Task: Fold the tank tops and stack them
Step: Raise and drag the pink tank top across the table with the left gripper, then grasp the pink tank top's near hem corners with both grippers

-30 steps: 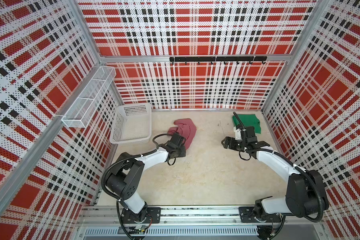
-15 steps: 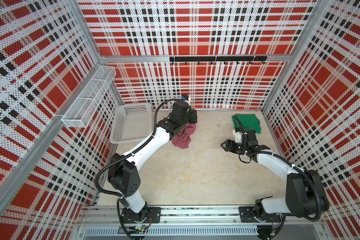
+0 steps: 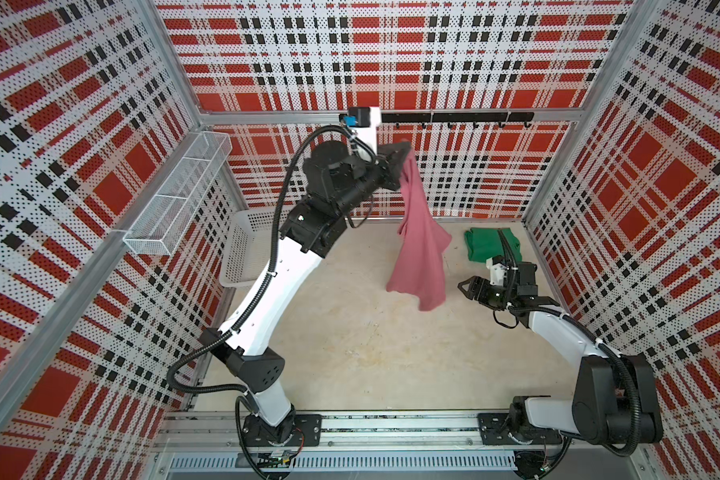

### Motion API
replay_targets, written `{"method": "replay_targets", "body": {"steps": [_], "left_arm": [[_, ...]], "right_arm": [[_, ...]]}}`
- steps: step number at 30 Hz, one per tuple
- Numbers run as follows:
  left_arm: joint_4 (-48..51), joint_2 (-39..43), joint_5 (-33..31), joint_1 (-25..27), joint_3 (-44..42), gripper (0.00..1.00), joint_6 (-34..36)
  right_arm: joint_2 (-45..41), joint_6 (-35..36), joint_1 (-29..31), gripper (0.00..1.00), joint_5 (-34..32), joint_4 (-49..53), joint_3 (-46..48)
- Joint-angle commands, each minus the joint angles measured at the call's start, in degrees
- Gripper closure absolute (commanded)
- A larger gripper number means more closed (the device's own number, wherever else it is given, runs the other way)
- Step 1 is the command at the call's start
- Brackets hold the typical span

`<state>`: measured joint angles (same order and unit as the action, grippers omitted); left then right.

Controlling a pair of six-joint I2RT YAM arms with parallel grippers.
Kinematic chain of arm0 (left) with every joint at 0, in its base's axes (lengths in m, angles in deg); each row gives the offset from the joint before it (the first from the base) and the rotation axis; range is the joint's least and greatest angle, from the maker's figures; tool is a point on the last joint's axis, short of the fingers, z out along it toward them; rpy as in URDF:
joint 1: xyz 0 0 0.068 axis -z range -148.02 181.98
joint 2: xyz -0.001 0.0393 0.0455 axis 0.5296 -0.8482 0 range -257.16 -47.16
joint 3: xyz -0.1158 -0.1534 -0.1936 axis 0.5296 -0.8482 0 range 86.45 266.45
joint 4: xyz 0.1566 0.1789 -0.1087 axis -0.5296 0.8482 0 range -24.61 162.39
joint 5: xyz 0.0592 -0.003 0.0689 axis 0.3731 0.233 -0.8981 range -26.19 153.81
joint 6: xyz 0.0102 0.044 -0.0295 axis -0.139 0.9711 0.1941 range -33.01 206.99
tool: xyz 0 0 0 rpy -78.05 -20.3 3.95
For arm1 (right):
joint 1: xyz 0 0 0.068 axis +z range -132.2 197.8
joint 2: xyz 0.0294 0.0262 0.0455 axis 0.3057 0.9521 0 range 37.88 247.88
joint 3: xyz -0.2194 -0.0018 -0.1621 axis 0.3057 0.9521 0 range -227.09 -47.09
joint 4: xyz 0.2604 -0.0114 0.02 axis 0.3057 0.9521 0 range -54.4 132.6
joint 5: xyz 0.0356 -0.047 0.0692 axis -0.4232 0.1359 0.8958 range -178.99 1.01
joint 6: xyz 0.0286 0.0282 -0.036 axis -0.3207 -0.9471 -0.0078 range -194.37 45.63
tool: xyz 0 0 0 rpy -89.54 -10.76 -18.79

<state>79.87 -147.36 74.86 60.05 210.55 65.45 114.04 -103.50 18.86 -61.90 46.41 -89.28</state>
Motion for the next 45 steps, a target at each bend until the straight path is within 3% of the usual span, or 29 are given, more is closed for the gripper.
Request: {"method": "replay_targets", "body": {"steps": [1, 3, 5, 6, 8, 9, 13, 16, 20, 24, 27, 33, 35, 37, 39, 45], "left_arm": [[-3.38, -7.04, 5.64, -8.0, -4.4, 0.9, -5.27], [-3.76, -12.43, 6.19, -11.24, -4.97, 0.71, -4.99], [-2.57, -19.2, 6.59, -13.41, -3.58, 0.36, -3.78], [-1.35, -21.92, 6.78, -15.72, -2.53, 0.24, -3.23], [1.77, -25.56, 6.36, -17.45, -2.36, 0.09, -1.84], [1.94, -25.4, 6.05, -17.7, -4.47, 0.07, -1.23], [-1.73, -17.45, 1.68, -16.94, -20.8, 0.07, 1.62], [-3.46, -8.86, -1.59, -15.31, -32.99, 0.13, 1.58], [-5.82, 2.75, -4.36, -8.21, -49.48, 0.23, -0.17], [-9.12, 11.5, -6.19, -1.39, -64.6, 0.41, -7.74], [-12.79, 15.83, -7.82, 3.18, -73.09, 0.52, -14.46], [-25.37, 17.84, -8.44, 11.2, -83.81, 0.7, -27.56], [-28.87, 15.92, -8.37, 14.05, -85.18, 0.68, -30.74], [-31.43, 13.47, -8.08, 16.42, -85.79, 0.53, -33.1], [-34.1, 10.78, -7.8, 18.65, -86.12, 0.46, -35.09], [-38.26, 3.87, -5.79, 21.95, -85.51, 0.42, -37.91]], "right_arm": [[0.1, 1.31, -0.01, 0.28, 0.78, -0.07, 0.62], [-0.52, 1.99, -0.01, 0.29, 0.26, 1.14, 0.62], [-1.24, 2.72, -0.01, 0.29, -0.57, 2.68, 0.54], [-1.61, 3.03, -0.01, 0.28, -0.9, 3.32, 0.45], [-2.68, 3.83, -0.01, 0.29, -2.17, 5.12, 0.27], [-3.18, 4.15, -0.01, 0.28, -2.75, 5.8, 0.34], [-3.75, 4.79, -0.01, 0.29, -4.18, 7.32, 0.78], [-3.21, 5.59, 0.64, 0.31, -4.52, 9.43, 0.07], [-4.04, 8.86, 5.14, 0.35, -10.43, 18.46, -3.07], [-4.91, 9.24, 14.38, 0.44, -19.92, 29.79, -5.71], [-5.59, 6.47, 22.48, 0.53, -24.33, 32.88, -5.17], [-1.53, 0.76, 33.33, 0.52, -25.75, 29.11, -2.76], [0.28, -0.24, 34.21, 0.45, -25.48, 27.53, -2.17], [1.1, -1.33, 34.22, 0.42, -26.99, 26.69, -1.68], [1.51, -1.83, 34.02, 0.41, -29.45, 26.38, -1.72], [2.89, -0.76, 30.82, 0.42, -27.82, 23.26, -1.07]]}}
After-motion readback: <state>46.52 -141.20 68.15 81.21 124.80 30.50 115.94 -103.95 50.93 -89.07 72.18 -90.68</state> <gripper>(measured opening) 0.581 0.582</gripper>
